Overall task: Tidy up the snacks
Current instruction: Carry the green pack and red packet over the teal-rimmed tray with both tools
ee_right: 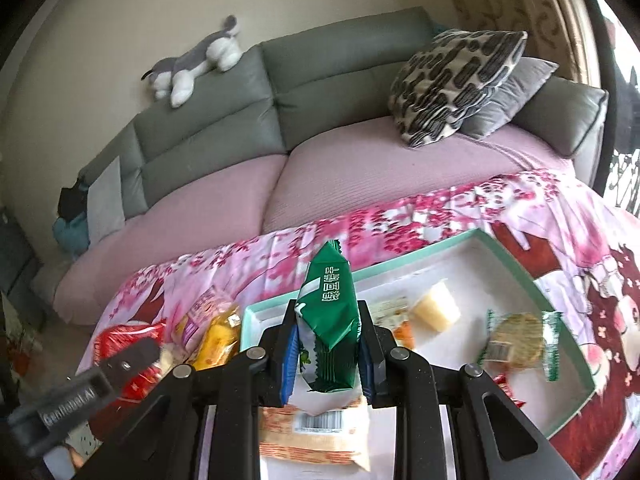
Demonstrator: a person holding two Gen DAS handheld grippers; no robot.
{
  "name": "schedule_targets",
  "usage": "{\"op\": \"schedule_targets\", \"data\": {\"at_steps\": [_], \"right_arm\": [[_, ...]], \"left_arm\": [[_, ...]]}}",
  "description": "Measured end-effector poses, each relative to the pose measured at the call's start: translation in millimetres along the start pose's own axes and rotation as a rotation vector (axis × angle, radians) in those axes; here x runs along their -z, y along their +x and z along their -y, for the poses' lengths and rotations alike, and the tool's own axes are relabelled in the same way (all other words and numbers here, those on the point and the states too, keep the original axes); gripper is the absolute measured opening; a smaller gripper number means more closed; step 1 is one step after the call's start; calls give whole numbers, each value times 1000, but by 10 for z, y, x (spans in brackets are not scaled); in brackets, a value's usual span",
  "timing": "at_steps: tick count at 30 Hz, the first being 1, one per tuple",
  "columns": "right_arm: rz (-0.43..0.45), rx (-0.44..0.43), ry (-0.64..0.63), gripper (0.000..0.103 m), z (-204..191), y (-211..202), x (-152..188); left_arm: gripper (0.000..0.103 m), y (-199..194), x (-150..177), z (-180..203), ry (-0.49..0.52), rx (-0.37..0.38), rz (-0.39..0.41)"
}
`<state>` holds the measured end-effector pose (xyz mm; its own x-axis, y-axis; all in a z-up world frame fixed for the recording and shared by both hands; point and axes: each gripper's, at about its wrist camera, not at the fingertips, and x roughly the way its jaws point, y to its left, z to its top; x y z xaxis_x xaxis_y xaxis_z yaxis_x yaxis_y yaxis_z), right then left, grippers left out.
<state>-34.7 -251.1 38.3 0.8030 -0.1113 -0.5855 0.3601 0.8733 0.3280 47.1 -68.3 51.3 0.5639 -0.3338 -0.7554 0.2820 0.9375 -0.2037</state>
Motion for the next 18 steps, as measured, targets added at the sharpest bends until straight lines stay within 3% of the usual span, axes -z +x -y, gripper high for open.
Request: {"op": "schedule_targets", "data": {"at_steps": [9,18], "right_arm": [[36,56,69,27,406,-185,-59],[64,109,140,27,789,-341,-89]], "left_arm": [[55,138,150,598,111,67,-26],[55,257,252,891,178,98,-42]]}}
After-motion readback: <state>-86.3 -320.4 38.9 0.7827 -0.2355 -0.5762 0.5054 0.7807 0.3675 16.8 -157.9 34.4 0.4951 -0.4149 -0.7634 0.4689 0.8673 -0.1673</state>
